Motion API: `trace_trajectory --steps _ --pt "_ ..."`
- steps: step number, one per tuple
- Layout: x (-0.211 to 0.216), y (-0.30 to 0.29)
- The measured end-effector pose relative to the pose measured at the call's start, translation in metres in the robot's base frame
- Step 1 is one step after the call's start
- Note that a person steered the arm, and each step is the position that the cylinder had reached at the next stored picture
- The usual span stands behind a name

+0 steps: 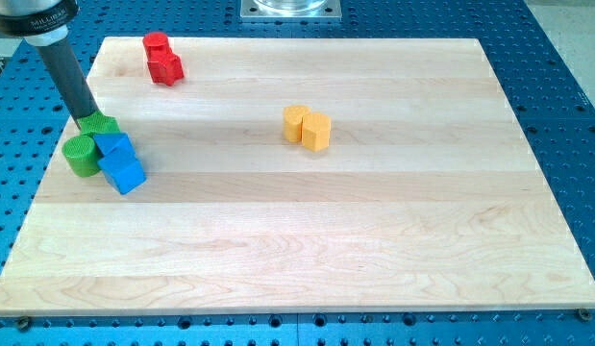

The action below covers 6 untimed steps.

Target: Push the red blocks downwards

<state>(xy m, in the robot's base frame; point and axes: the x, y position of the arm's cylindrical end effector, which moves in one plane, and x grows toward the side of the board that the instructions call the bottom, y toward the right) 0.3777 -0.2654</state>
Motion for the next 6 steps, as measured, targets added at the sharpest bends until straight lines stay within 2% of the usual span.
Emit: trace_trajectory --steps 1,3,4,5,6 --pt "-0.028 0.0" --pt "-0.147 0.0" --pt "-0.185 0.011" --pt "-0.177 0.063" --pt "-0.144 0.105"
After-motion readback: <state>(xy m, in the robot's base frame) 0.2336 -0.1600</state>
